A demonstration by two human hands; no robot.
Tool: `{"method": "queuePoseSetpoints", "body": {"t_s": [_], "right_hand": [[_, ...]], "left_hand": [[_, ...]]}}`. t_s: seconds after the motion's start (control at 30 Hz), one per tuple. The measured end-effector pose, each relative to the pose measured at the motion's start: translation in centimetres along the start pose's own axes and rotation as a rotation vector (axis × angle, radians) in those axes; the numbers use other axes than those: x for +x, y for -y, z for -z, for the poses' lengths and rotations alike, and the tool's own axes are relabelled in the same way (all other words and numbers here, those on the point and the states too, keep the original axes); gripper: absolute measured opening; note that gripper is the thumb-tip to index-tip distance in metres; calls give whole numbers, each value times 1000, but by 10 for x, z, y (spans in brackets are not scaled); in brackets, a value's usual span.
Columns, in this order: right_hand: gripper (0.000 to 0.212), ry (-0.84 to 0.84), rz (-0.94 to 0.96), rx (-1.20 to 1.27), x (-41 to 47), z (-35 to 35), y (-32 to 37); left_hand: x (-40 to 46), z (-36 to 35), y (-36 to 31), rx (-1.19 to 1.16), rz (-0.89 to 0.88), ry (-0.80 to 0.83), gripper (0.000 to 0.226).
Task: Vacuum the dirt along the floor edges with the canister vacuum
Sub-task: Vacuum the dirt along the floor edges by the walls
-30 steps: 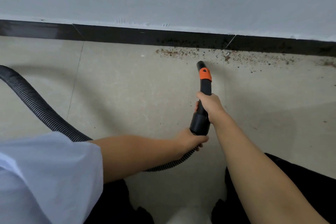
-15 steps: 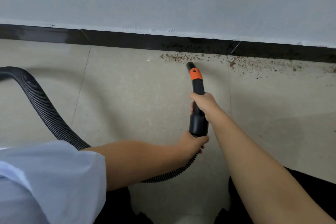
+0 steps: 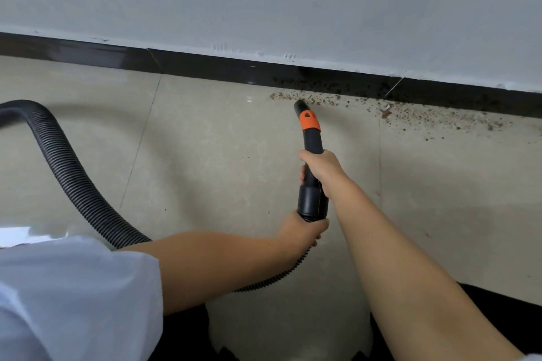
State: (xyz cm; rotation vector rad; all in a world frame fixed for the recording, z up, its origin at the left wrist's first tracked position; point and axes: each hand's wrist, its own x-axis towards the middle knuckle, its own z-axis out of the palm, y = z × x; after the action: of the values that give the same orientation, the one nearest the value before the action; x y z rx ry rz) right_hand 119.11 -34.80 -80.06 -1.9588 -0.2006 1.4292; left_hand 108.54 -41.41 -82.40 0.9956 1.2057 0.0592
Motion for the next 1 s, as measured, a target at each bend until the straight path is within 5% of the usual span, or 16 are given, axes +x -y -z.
{"method": "queuePoseSetpoints", "body": {"t_s": [0.4,1.0], "right_hand": [[10,-191,-67,227,14,66,-3],[7,64,26,-30,21,-26,14]], "left_hand": [[20,-33,-30,177,30,180,16],[13,18,-9,-31,50,-89,11]]}}
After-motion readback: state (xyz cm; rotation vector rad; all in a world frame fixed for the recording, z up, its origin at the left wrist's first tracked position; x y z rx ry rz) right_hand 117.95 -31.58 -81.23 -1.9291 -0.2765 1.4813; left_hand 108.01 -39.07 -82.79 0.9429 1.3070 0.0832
